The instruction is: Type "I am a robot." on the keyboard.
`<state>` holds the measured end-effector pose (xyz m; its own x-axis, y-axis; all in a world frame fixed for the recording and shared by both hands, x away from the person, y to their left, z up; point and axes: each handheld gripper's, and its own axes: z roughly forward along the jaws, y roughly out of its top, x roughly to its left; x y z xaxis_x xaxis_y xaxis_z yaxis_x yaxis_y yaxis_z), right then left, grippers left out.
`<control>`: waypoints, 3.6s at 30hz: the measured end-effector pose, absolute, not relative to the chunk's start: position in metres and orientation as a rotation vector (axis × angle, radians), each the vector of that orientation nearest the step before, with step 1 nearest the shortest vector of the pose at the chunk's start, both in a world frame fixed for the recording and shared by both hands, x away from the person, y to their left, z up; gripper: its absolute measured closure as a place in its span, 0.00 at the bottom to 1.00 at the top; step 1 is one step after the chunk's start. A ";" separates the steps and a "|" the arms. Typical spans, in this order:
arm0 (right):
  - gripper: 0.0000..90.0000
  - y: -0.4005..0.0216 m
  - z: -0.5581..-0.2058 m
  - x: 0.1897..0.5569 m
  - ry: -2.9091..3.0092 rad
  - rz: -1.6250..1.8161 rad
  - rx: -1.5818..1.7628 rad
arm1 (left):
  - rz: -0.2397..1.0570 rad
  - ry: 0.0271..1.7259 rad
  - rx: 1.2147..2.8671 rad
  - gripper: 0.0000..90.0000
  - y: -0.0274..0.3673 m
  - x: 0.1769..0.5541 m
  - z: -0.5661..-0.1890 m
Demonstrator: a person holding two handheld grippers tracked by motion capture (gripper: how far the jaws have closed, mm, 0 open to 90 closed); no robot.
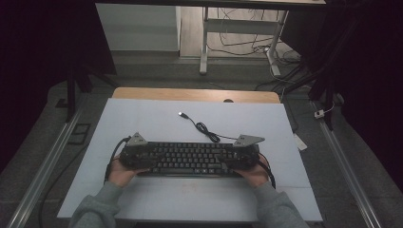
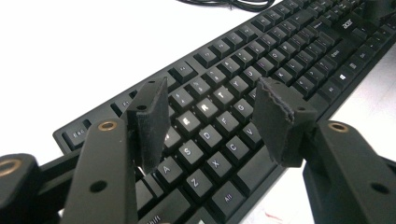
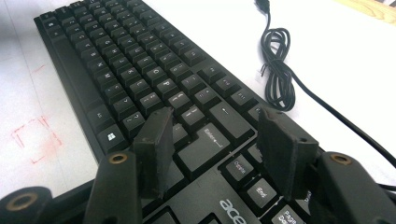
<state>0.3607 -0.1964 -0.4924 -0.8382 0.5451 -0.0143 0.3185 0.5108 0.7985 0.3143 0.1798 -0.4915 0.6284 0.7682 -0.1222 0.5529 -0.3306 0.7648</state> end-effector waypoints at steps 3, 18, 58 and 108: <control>0.52 -0.197 -0.492 0.361 2.490 1.233 0.727 | 0.337 1.031 2.029 0.51 0.178 0.319 -0.490; 0.52 -0.195 -0.493 0.362 2.496 1.230 0.721 | 0.331 0.973 2.093 0.67 0.158 0.341 -0.497; 0.52 -0.195 -0.494 0.362 2.496 1.220 0.723 | 0.311 0.960 2.275 0.99 0.146 0.352 -0.514; 0.52 -0.186 -0.489 0.359 2.501 1.284 0.718 | 0.313 1.107 2.009 0.35 0.182 0.335 -0.486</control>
